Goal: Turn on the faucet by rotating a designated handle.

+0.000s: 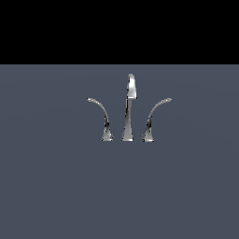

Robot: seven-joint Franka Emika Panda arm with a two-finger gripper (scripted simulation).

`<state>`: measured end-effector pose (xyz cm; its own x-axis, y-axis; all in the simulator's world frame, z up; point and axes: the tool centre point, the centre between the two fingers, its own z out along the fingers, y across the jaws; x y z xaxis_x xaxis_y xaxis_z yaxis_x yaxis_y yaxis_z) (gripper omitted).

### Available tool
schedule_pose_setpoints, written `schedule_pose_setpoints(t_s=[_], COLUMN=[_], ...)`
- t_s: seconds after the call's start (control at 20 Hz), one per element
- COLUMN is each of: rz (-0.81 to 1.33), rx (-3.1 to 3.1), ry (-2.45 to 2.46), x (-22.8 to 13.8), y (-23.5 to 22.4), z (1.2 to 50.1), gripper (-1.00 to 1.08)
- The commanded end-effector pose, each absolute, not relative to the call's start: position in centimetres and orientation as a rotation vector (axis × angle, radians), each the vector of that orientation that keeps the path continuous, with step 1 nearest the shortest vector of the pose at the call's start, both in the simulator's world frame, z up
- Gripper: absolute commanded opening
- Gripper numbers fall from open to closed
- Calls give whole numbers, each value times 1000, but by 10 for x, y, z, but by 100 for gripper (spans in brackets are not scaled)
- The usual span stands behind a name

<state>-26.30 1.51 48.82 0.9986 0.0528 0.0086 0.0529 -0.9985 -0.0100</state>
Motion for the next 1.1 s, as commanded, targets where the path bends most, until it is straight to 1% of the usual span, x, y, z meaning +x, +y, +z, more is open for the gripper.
schedule_pose_setpoints(t_s=[0.0, 0.55, 1.05], rz=[-13, -12, -10], rx=[-3130, -3131, -3117], ry=[-83, 21, 297], x=[-263, -256, -234], y=[15, 28, 59], z=[488, 475, 441], gripper=[-100, -100, -100])
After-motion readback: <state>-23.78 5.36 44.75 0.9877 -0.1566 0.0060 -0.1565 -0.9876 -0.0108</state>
